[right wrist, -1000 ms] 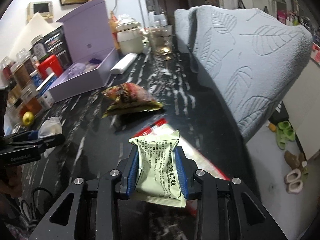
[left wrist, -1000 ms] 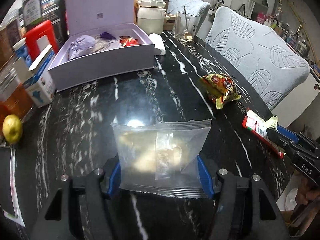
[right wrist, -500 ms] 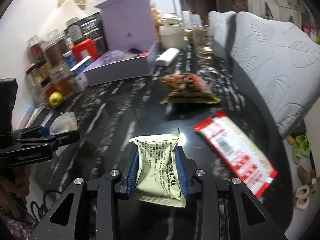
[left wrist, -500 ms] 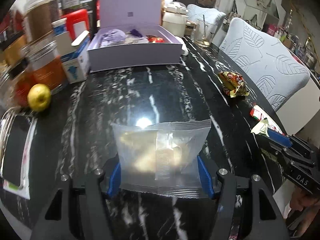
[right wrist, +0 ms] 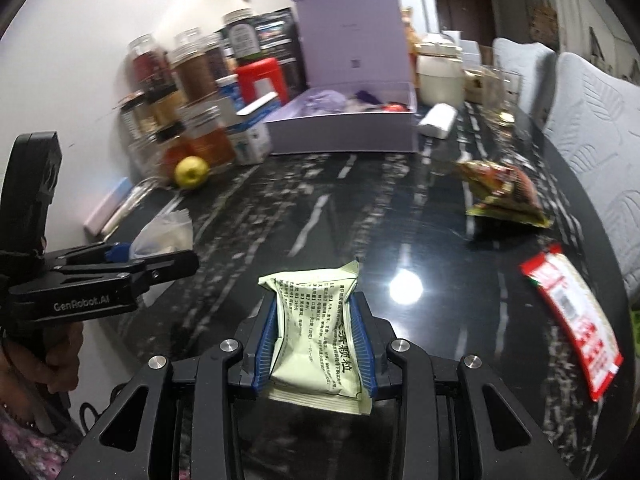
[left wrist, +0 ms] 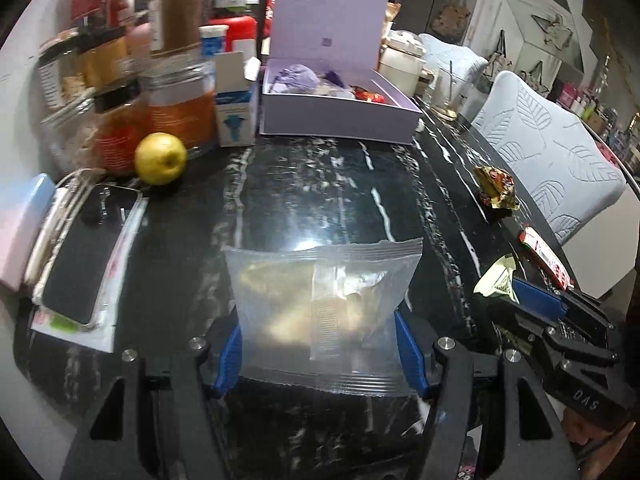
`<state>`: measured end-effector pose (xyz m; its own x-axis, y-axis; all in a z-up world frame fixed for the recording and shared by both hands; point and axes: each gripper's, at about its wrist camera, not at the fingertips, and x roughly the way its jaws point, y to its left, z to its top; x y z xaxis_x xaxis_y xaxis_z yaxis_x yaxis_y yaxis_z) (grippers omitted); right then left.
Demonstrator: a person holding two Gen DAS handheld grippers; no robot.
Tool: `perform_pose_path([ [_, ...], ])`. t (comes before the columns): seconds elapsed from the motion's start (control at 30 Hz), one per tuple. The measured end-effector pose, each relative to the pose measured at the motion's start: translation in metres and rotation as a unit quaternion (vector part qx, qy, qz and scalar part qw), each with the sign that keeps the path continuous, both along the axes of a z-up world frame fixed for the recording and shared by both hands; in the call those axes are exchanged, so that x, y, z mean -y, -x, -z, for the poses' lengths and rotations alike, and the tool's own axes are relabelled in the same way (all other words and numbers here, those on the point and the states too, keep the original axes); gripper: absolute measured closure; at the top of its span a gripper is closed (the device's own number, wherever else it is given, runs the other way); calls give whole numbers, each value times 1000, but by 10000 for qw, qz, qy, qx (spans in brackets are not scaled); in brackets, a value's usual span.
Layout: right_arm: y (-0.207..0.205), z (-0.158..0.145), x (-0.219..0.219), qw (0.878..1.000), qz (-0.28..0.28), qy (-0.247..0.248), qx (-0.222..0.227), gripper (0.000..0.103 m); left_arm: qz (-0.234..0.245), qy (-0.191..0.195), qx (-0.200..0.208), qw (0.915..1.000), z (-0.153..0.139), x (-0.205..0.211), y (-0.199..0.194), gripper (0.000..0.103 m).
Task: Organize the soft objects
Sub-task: 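Lift the zip bag and green sachet off the table with both grippers, then carry the zip bag and green sachet toward the lavender box with both grippers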
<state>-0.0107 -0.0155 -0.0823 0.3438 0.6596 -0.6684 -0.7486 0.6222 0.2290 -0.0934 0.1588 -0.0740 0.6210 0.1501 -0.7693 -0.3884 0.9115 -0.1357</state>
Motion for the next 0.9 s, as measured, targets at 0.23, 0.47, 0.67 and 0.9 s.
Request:
perform_pose_path([
  [0.23, 15, -8, -23, 9994, -309, -146, 34, 68, -80, -79, 108, 9999, -13, -15, 8, 39],
  [0.47, 15, -29, -39, 9983, -420, -287, 292, 68, 2, -88, 392, 9992, -34, -26, -3, 39],
  [0.67, 3, -54, -47, 9965, -391, -507, 529, 68, 115, -194, 692, 9974, -58, -31, -19, 39],
  [0.9, -10, -84, -53, 9931, -346, -712, 868, 68, 196, -398, 990, 9941, -87, -37, -37, 39],
])
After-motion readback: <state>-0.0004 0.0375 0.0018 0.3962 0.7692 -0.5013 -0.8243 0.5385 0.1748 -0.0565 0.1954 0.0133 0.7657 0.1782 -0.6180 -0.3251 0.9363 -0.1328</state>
